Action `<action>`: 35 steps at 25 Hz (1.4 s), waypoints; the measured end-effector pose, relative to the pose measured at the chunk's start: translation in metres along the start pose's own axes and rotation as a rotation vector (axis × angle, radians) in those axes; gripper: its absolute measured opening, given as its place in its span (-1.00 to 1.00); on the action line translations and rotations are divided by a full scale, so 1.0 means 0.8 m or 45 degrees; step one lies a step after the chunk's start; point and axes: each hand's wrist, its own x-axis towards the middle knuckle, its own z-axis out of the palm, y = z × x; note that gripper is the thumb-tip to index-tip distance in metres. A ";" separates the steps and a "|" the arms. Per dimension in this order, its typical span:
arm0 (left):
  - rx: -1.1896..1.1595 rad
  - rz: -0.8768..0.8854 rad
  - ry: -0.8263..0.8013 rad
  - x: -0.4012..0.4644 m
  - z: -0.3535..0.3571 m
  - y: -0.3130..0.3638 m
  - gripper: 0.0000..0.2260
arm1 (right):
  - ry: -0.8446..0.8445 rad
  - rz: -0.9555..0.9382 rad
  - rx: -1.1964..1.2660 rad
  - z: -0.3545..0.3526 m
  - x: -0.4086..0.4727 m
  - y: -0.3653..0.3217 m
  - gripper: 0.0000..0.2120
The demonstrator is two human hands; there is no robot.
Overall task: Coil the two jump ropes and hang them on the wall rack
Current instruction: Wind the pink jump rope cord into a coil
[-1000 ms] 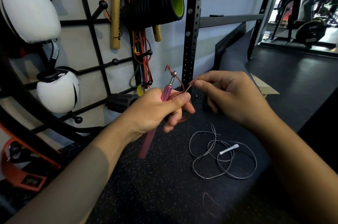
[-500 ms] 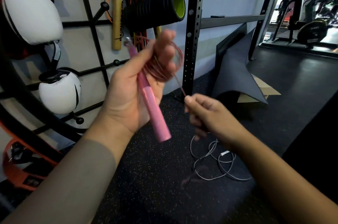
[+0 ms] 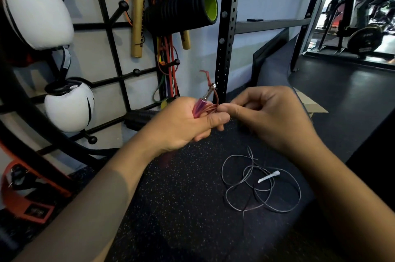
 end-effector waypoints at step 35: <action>0.264 0.114 0.193 0.002 -0.007 0.009 -0.64 | -0.004 -0.141 -0.041 0.009 -0.003 0.006 -0.78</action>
